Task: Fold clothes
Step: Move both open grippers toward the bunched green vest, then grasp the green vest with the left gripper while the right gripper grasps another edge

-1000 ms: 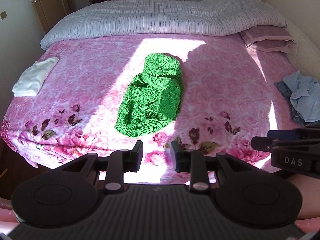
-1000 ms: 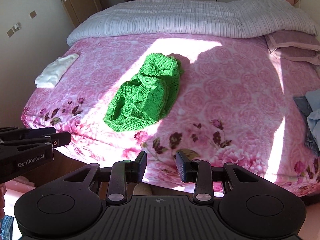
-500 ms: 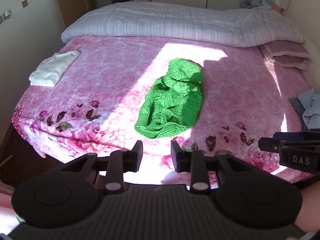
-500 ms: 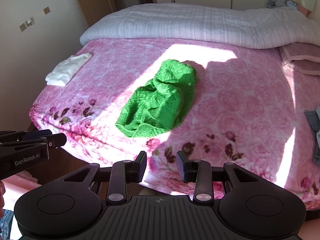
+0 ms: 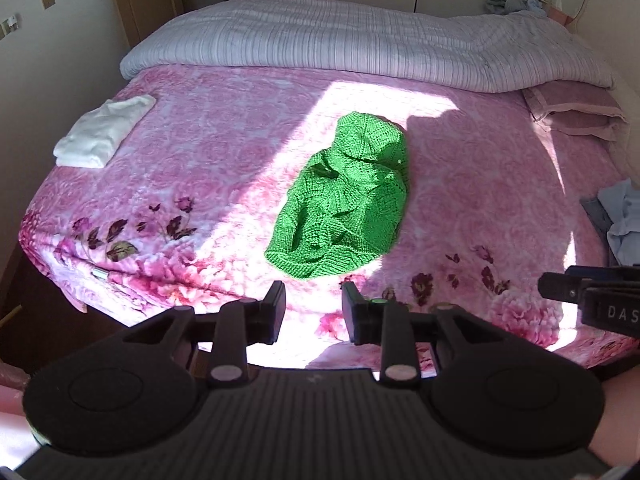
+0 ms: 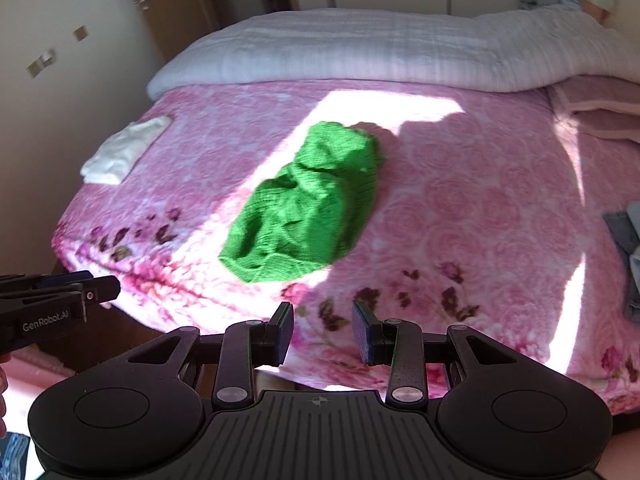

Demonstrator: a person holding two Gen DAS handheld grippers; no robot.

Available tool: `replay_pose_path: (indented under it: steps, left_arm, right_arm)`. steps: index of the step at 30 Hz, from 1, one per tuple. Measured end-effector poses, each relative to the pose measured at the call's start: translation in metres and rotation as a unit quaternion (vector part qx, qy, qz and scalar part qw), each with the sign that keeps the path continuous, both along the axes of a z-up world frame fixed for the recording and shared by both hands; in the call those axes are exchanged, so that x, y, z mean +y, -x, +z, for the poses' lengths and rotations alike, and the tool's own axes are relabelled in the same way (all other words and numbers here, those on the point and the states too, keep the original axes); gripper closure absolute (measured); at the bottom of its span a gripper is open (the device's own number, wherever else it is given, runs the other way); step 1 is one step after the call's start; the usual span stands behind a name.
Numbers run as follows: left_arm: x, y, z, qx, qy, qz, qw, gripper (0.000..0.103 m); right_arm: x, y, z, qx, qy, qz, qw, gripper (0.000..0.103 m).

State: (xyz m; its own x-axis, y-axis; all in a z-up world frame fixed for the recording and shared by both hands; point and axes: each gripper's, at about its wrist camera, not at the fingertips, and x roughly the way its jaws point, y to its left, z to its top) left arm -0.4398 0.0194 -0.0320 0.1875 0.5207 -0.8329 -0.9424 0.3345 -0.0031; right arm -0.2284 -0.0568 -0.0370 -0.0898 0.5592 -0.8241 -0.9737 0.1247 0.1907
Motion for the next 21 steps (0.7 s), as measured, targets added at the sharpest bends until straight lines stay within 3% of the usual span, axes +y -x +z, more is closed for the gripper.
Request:
replay_pose_path:
  steps: [11,21]
  left_arm:
    - [0.097,0.012,-0.036,-0.006,0.042,-0.008,0.9991,0.073]
    - [0.219,0.045,-0.085,-0.007,0.121,-0.045,0.9916,0.069]
  right_arm:
    - [0.049,-0.034,-0.023,-0.005,0.041,-0.075,0.996,0.067]
    - [0.171,0.0,-0.062,0.004,0.101,-0.092,0.991,0.067]
